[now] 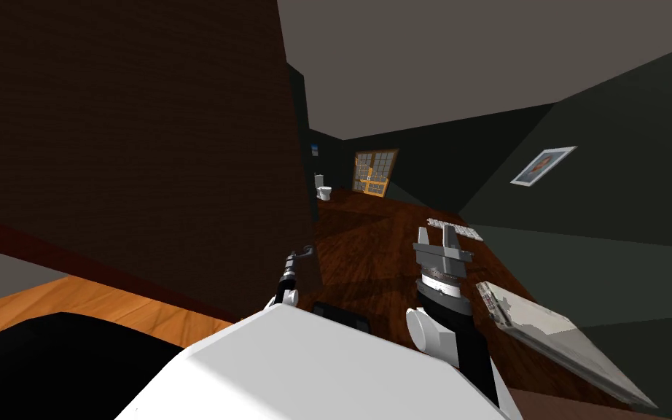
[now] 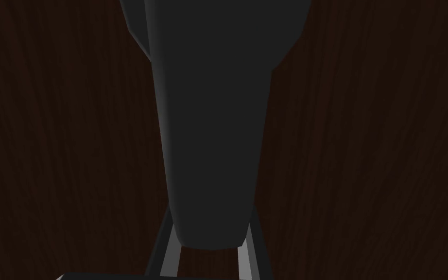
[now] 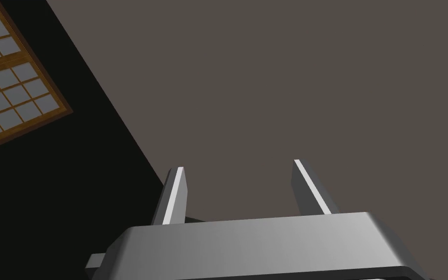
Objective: Push the door open
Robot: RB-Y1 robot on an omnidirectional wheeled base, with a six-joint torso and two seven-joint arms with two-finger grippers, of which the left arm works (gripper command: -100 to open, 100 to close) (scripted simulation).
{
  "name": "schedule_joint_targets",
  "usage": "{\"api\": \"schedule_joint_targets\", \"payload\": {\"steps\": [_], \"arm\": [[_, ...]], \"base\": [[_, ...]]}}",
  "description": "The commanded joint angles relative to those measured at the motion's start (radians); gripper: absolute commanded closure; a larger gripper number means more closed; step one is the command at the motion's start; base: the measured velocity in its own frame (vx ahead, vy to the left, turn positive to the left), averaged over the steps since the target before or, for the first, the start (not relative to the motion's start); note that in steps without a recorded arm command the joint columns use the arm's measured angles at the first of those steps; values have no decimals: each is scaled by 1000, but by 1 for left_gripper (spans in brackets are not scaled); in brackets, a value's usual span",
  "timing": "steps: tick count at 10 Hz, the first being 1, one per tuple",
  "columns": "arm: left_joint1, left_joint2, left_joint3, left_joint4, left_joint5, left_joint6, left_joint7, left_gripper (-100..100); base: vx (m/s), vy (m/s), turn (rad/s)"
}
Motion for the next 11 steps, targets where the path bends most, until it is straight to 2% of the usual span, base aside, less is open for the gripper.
{"api": "schedule_joint_targets", "payload": {"steps": [1,2,3,8,9,10,11], "arm": [[7,-1,10,-30,4,1,-2,100],[7,-1,10,-30,4,1,-2,100],[7,-21,26,-30,12,0,-8,100],[7,-60,50,-32,24,0,-16,100],[15,-40,61,-22,28,-4,-12,100],[18,-12,82,-22,39,-6,-16,100],[17,-4,89,-23,44,-5,-19,100]], "base": [[150,-32,41],[47,4,0],[108,-36,57],[116,-80,55],[31,-32,74],[130,29,54],[198,22,37]]}}
